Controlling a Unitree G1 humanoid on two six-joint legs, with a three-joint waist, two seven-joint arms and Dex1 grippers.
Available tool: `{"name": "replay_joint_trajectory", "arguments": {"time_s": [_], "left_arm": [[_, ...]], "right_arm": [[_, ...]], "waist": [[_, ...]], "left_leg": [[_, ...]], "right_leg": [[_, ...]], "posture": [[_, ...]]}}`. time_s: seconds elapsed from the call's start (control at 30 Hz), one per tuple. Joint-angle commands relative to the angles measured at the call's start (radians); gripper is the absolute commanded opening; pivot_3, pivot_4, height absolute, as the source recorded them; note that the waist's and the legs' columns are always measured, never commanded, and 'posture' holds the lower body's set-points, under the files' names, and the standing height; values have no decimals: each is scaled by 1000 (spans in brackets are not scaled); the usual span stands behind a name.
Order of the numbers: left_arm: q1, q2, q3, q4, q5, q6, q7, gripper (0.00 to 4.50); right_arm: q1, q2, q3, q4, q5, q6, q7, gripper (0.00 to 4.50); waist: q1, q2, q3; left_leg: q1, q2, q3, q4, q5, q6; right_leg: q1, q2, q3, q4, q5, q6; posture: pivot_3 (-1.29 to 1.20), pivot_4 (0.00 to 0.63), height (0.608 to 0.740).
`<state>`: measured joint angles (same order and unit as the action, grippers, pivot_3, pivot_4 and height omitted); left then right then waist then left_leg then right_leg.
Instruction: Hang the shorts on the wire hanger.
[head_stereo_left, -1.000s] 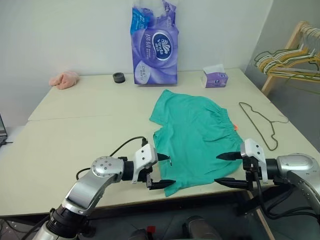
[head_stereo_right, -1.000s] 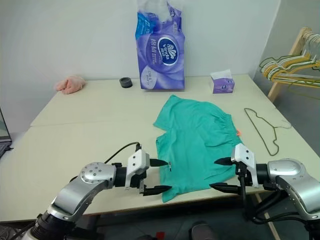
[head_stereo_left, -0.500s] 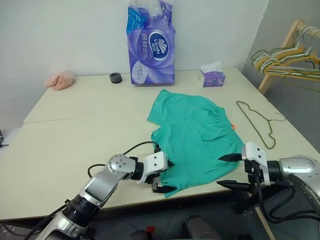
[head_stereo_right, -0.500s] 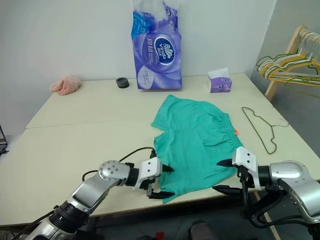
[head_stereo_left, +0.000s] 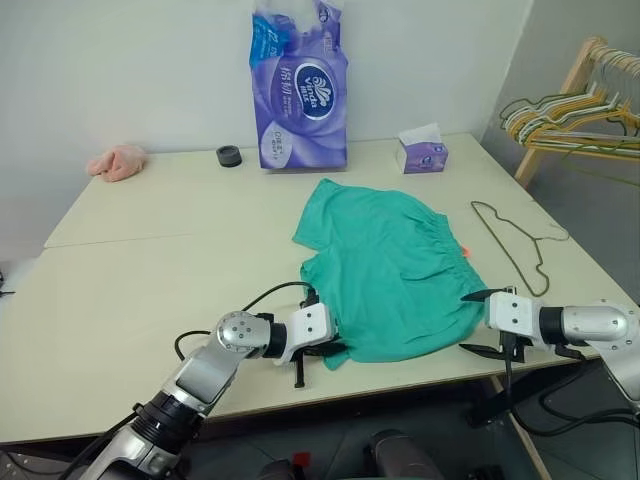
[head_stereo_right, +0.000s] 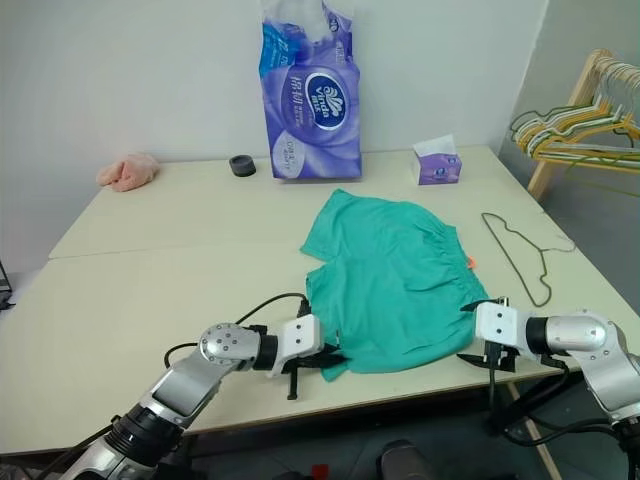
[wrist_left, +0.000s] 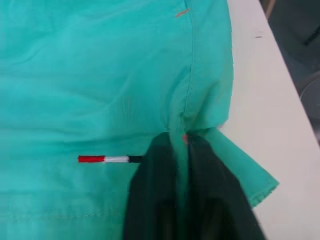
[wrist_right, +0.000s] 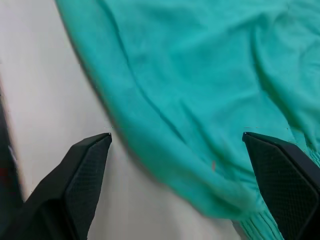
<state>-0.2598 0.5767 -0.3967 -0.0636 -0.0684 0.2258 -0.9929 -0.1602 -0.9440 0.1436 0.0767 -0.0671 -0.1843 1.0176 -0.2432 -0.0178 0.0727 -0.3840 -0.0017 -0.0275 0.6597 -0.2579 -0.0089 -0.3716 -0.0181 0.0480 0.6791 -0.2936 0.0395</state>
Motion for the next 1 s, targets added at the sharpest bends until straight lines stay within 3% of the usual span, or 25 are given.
{"name": "replay_joint_trajectory", "arguments": {"time_s": [0.03, 0.13, 0.23, 0.43, 0.6, 0.8, 1.0], "left_arm": [[2, 9, 77, -19, -38, -4, 11, 21], [17, 19, 118, -37, -60, 10, 9, 21], [34, 35, 146, -54, -71, 17, 6, 0], [102, 108, 204, -121, -112, 53, -24, 0], [200, 228, 270, -181, -137, 64, -73, 0], [305, 327, 311, -263, -177, 90, -128, 0], [369, 378, 321, -315, -201, 98, -163, 0]], "right_arm": [[-95, 29, 32, 120, -115, -158, -92, 4500], [-158, 72, 63, 200, -160, -203, -136, 4500], [-194, 104, 78, 248, -177, -232, -157, 3958], [-241, 177, 85, 244, -119, -227, -126, 1943], [-306, 238, 116, 251, -110, -246, -97, 111], [-276, 250, 150, 140, 9, -205, 61, 51], [-177, 146, 151, -34, 107, -86, 230, 51]], "waist": [[-9, 0, 0], [-12, 0, 0], [-13, 0, 0], [-12, 1, 1], [-13, 5, 4], [-5, 6, 6], [7, 7, 6]], "left_leg": [[0, 0, 0, 0, 0, 0], [0, 1, -1, 0, 0, 0], [1, 1, -1, 0, 0, 0], [1, 1, -1, 0, 0, 0], [2, 2, -2, 0, 0, 0], [2, 3, -2, 0, 0, 0], [2, 2, -2, 1, 0, -1]], "right_leg": [[0, 0, 0, 0, 0, 0], [0, 0, 0, 1, 0, 0], [1, 0, 0, 1, 1, -2], [1, -2, 0, 1, 2, -3], [1, -2, 0, 2, 3, -5], [1, -3, 0, 1, 3, -5], [2, -4, -1, 1, 3, -5]], "posture": [[-323, 51, 740], [-317, 51, 740], [-313, 51, 740], [-300, 54, 740], [-282, 55, 740], [-268, 52, 740], [-267, 49, 740]]}}
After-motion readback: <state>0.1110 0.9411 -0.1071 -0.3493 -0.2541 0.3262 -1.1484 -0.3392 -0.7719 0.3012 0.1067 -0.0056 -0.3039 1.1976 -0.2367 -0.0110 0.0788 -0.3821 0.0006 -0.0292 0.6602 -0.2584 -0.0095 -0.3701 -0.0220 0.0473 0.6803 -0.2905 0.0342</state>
